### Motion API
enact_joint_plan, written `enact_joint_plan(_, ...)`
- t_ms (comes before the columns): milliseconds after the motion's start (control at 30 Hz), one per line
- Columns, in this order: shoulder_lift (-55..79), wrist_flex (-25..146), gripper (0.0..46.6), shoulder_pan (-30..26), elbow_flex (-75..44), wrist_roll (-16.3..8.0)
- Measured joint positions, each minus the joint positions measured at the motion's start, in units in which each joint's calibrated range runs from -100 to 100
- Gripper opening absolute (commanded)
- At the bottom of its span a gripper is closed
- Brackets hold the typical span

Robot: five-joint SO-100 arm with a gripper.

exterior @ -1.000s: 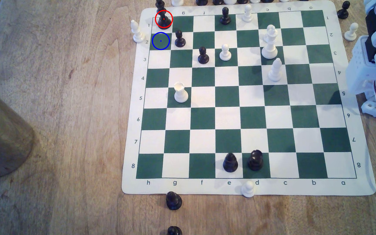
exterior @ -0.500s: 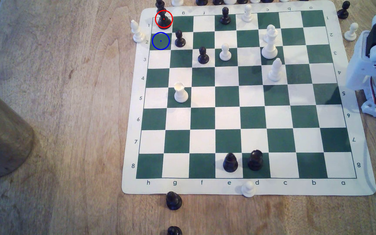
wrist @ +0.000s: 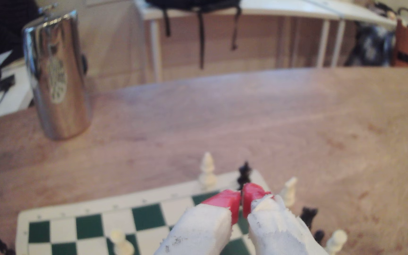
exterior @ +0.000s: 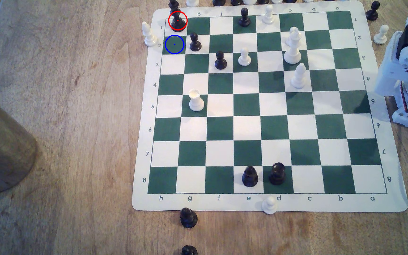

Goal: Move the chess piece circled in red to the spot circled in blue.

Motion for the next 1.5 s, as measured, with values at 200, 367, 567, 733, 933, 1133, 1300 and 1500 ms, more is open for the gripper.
enact_joint_plan(200, 25.22, -1.43, 2.5, 1.11, -14.55, -1.76)
enact_joint_plan(367, 38.96, -1.75, 2.7, 2.06, -24.31, -3.42)
enact_joint_plan(567, 53.96, 1.35, 0.3, 2.14, -38.41, -6.50)
enact_joint_plan(733, 66.95, 5.42, 7.3, 1.84, -53.32, -7.47)
enact_joint_plan(933, 78.76, 8.05, 10.8, 0.81, -66.06, -8.84)
enact_joint_plan(1133, 85.63, 6.14, 13.3, 1.25, -67.87, -9.47)
enact_joint_plan(1300, 89.74, 5.50, 15.1, 2.88, -70.22, -9.77)
enact_joint_plan(1500, 94.26, 2.95, 15.3, 3.76, -72.39, -10.26)
